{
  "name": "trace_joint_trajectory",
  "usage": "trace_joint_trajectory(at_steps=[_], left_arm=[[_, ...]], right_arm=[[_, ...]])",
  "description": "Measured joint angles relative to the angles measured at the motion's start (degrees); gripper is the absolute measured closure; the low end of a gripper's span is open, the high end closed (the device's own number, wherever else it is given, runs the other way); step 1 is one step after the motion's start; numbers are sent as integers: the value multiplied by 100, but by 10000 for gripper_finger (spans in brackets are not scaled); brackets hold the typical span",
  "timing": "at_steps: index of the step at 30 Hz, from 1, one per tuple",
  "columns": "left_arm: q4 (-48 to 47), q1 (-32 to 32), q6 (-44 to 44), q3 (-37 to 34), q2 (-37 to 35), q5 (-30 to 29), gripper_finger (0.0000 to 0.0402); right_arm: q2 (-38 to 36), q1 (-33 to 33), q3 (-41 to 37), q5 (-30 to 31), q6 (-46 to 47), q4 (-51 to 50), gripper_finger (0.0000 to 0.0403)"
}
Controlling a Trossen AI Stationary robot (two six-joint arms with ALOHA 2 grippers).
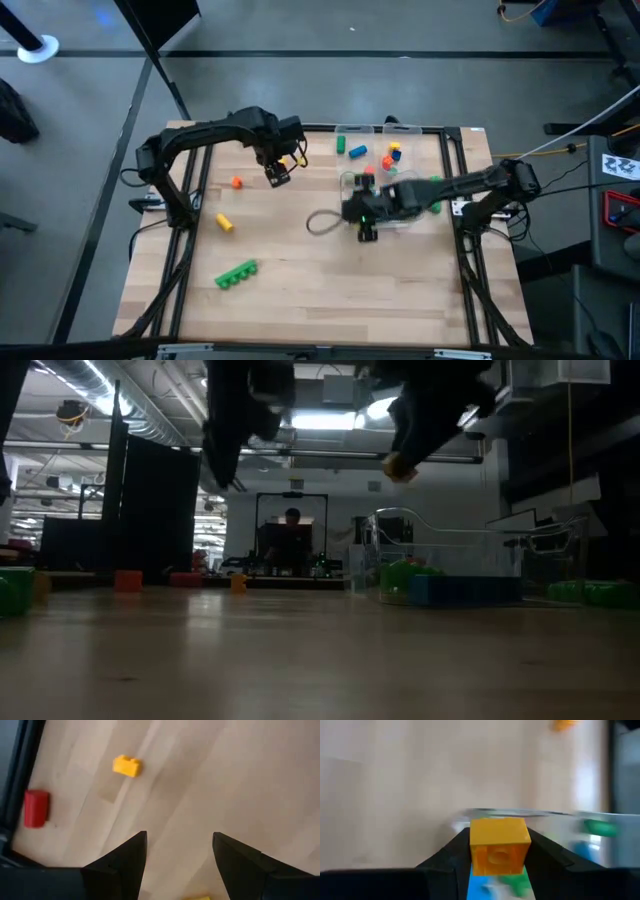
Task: Sort blocks by size
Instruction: Put the bottom small yellow 4 stud game piece into the right transparent bin
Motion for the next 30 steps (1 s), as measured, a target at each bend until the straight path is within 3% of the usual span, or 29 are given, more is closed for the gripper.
trace_joint_trajectory(at_steps=[8, 22, 26, 30], left_arm=[[1409, 626, -995, -935, 2, -33, 192], [3746, 1015, -2501, -1800, 7, -20, 192], [3919, 952, -2797, -2037, 51, -21, 192], [3924, 902, -2913, -2202, 52, -19, 192]], right_arm=[[0, -1367, 175, 799, -846, -809, 252], [11, -3314, 175, 739, -990, -1336, 251], [33, -3670, 172, 644, -986, -1478, 251], [33, -3952, 170, 148, -981, -1434, 251]])
